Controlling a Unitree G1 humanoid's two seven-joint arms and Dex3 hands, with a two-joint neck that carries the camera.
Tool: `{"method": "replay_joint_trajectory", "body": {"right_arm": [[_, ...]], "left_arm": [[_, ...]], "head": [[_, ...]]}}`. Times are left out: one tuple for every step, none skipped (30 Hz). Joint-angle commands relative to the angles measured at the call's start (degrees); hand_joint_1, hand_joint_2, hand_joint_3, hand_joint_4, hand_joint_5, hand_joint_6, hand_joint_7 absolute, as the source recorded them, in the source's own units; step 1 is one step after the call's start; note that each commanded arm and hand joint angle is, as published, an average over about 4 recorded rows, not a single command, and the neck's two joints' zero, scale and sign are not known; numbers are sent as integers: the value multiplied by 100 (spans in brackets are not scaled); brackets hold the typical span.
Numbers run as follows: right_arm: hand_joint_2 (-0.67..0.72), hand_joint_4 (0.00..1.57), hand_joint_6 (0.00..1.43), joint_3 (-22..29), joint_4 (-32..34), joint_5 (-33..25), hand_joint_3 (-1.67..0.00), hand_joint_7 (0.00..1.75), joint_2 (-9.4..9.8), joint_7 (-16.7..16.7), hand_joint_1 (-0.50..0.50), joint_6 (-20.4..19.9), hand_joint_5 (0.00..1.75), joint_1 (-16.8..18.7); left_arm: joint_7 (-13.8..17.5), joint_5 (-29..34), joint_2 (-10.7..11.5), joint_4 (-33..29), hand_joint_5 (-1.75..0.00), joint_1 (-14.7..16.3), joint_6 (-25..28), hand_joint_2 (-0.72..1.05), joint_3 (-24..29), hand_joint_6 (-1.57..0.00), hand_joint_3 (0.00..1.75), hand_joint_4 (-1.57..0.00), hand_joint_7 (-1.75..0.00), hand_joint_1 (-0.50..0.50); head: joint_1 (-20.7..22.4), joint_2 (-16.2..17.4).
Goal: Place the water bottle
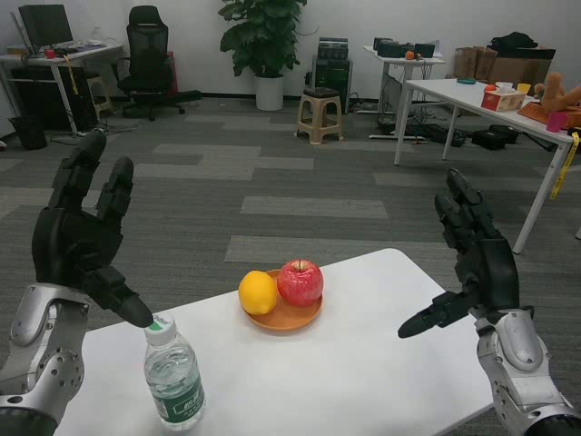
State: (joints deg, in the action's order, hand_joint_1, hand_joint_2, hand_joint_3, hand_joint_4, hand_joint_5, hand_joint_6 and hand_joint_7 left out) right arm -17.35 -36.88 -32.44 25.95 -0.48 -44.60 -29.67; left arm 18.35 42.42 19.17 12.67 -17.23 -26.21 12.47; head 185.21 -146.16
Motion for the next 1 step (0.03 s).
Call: {"method": "replay_joint_trajectory", "body": {"right_arm": [[34, 0, 0, -6, 114, -46, 0, 7, 27, -31, -50, -58, 0, 67]], "left_arm": [[46, -6, -80, -65, 0, 97, 19, -64, 84, 0, 9, 0, -35, -50]], "head": [[34, -2]]}}
